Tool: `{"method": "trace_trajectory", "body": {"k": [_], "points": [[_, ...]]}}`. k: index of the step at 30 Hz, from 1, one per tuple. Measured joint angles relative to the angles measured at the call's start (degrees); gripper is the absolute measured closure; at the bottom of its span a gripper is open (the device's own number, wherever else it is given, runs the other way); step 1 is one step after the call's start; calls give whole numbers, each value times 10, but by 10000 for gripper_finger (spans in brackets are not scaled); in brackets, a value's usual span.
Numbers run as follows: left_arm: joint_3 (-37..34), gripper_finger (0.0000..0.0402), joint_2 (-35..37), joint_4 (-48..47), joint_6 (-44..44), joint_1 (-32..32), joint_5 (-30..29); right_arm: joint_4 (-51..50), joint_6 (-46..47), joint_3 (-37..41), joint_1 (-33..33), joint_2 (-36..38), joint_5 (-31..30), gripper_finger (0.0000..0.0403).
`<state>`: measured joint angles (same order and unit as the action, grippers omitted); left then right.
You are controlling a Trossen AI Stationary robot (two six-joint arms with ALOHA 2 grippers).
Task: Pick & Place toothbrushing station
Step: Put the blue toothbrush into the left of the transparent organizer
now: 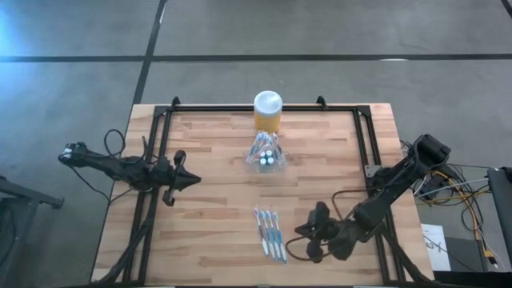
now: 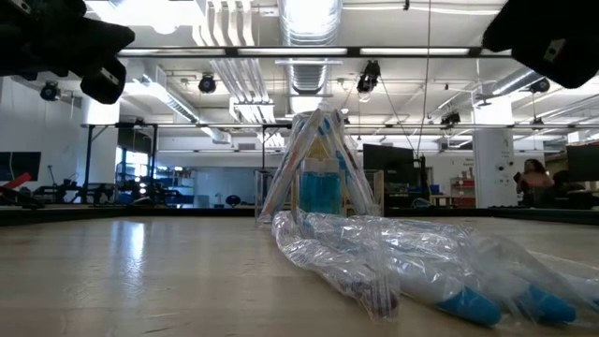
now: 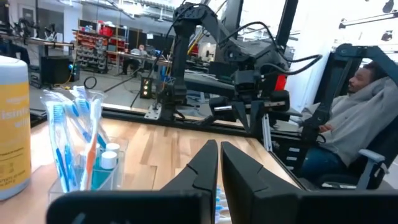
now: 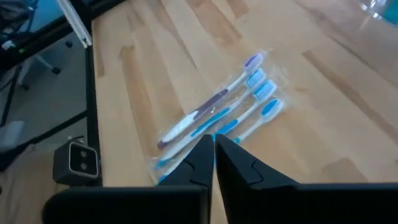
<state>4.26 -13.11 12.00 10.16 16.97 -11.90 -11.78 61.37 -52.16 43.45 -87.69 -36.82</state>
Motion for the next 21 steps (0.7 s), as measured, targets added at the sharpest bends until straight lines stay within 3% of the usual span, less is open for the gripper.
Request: {"method": "trace_trajectory", "body": {"k": [5, 12, 21], "points": [[-9, 377, 0, -3, 3, 0, 0, -51, 40, -65, -41, -72, 50, 326], [-16, 376, 0, -5, 1, 0, 0, -198, 62, -173, -96, -182, 139, 240], [-17, 376, -2, -10, -16, 0, 0, -282, 49, -250, -129, -254, 167, 192]]}}
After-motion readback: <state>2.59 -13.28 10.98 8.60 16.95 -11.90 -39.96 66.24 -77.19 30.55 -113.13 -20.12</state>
